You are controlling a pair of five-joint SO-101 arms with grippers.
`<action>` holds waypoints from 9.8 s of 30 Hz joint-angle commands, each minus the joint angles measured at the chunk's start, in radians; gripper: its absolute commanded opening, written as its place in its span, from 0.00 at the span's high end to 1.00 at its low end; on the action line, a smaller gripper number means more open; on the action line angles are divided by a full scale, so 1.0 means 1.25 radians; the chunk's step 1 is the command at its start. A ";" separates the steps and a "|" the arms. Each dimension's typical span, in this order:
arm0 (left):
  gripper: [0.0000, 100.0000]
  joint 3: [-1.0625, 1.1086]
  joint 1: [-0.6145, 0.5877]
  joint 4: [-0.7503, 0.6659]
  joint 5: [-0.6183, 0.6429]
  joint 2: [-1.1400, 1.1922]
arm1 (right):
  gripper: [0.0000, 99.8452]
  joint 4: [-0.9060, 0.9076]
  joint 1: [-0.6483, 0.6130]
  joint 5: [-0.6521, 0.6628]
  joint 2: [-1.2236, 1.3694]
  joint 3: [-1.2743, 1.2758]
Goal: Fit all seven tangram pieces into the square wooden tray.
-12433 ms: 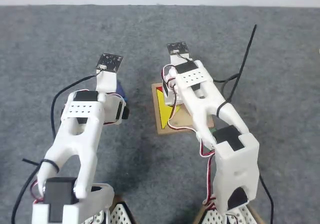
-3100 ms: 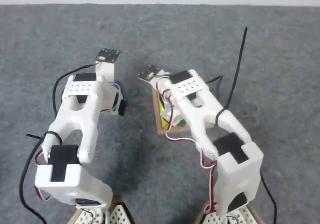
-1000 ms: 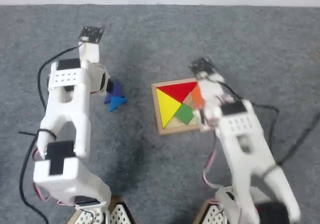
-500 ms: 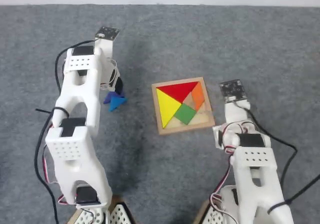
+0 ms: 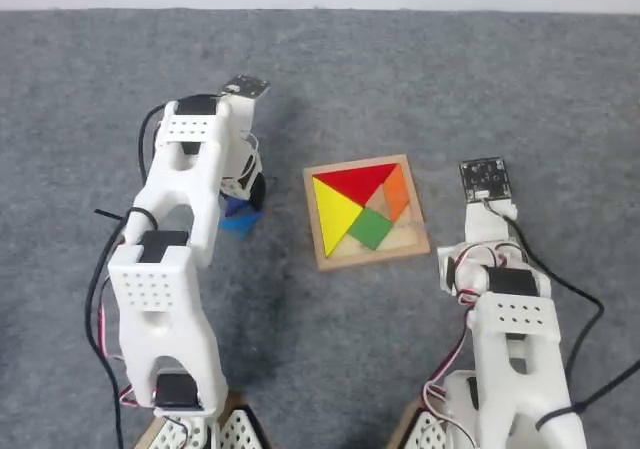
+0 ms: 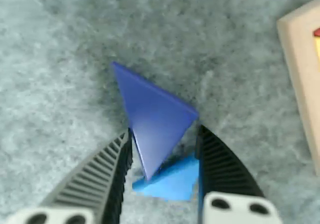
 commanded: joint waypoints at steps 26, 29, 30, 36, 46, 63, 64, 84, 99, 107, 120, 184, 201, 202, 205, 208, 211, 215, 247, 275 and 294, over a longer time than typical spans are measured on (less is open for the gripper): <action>0.88 -0.077 0.070 -0.004 0.006 0.077 | 0.97 -0.036 0.110 -0.049 -0.024 -0.018; 0.90 -0.080 0.074 -0.001 0.004 0.060 | 0.97 -0.042 0.111 -0.048 -0.023 -0.018; 0.91 -0.080 0.074 -0.001 0.002 0.052 | 0.97 -0.042 0.111 -0.048 -0.023 -0.018; 0.92 -0.079 0.068 0.000 -0.011 0.012 | 0.97 -0.045 0.110 -0.045 -0.018 -0.018; 0.99 -0.080 0.077 0.018 -0.048 -0.086 | 0.97 -0.045 0.100 -0.044 -0.019 -0.017; 0.99 -0.213 0.471 0.166 -0.020 -0.115 | 0.97 -0.045 0.262 -0.075 -0.023 -0.045; 0.99 -0.213 0.479 0.141 -0.009 -0.097 | 0.97 -0.045 0.274 -0.080 -0.024 -0.050; 0.98 -0.263 0.502 -0.018 0.371 0.023 | 0.97 -0.045 0.310 -0.080 -0.017 -0.058; 0.98 -0.246 0.549 -0.006 0.368 0.042 | 0.97 -0.045 0.309 -0.080 -0.017 -0.058; 0.86 -0.245 0.557 0.012 0.372 0.043 | 0.97 -0.045 0.309 -0.079 -0.017 -0.058; 0.86 -0.251 0.565 0.045 0.355 0.028 | 0.97 -0.062 0.309 -0.079 -0.015 -0.053; 0.86 -0.510 0.486 0.146 0.190 0.233 | 0.97 -0.080 0.309 -0.079 -0.015 -0.044; 0.86 -0.575 0.533 0.150 0.187 0.243 | 0.97 -0.074 0.476 -0.102 -0.017 -0.091; 0.86 -0.568 0.536 0.141 0.187 0.243 | 0.97 -0.072 0.492 -0.102 -0.017 -0.098; 0.86 -0.546 0.551 0.123 0.190 0.243 | 0.96 -0.072 0.514 -0.102 -0.017 -0.106; 0.86 -0.525 0.567 0.114 0.190 0.243 | 0.93 -0.071 0.514 -0.102 -0.017 -0.107; 0.86 -0.510 0.578 0.113 0.190 0.243 | 0.92 -0.071 0.514 -0.102 -0.017 -0.107; 0.86 -0.473 0.573 0.112 0.187 0.243 | 0.92 -0.071 0.512 -0.102 -0.017 -0.107; 0.86 -0.703 0.635 0.183 0.259 0.243 | 0.92 -0.071 0.485 -0.104 -0.017 -0.101; 0.86 -0.652 0.541 0.147 0.243 0.327 | 0.92 -0.069 0.484 -0.103 -0.017 -0.103; 0.86 -0.727 0.259 0.280 0.233 0.146 | 0.92 -0.030 0.388 -0.060 -0.015 -0.102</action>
